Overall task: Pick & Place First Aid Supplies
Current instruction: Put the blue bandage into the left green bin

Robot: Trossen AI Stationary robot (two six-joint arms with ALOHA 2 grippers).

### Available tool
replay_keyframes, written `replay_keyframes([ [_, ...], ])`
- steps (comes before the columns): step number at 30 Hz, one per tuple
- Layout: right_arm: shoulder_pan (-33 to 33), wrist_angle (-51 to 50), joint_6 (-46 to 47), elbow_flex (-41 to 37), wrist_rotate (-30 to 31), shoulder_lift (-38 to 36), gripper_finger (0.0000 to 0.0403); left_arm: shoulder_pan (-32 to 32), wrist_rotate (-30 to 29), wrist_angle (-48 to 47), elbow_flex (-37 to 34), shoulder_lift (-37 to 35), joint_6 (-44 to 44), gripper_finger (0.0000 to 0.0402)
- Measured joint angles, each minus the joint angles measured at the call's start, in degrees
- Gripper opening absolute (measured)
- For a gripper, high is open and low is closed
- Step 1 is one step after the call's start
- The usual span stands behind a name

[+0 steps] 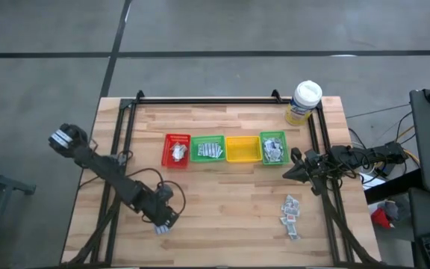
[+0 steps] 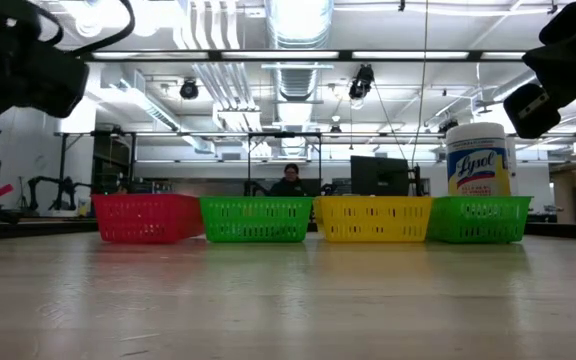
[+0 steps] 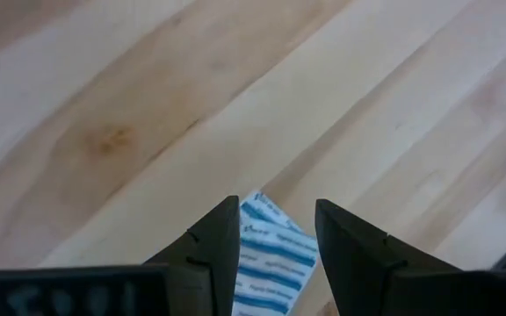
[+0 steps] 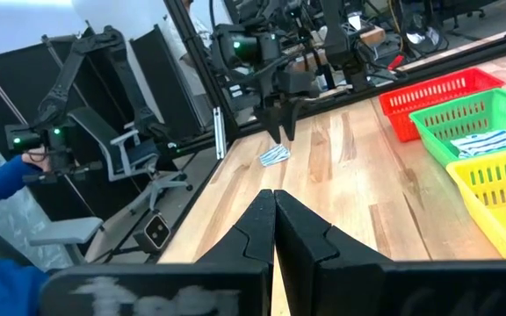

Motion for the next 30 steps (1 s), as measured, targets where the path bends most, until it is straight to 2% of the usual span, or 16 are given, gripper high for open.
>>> replay_keyframes([
  [13, 0.0, 0.0, -0.2, 0.0, 0.0, 0.2, 0.0008, -1.8, 0.1, -4.0, 0.0, 4.1, -1.8, 0.0142],
  [30, 0.0, 0.0, -2.0, 0.0, 0.0, 0.2, 0.0008, -1.8, 1.1, -4.1, 0.0, 5.8, 11.2, 0.0142],
])
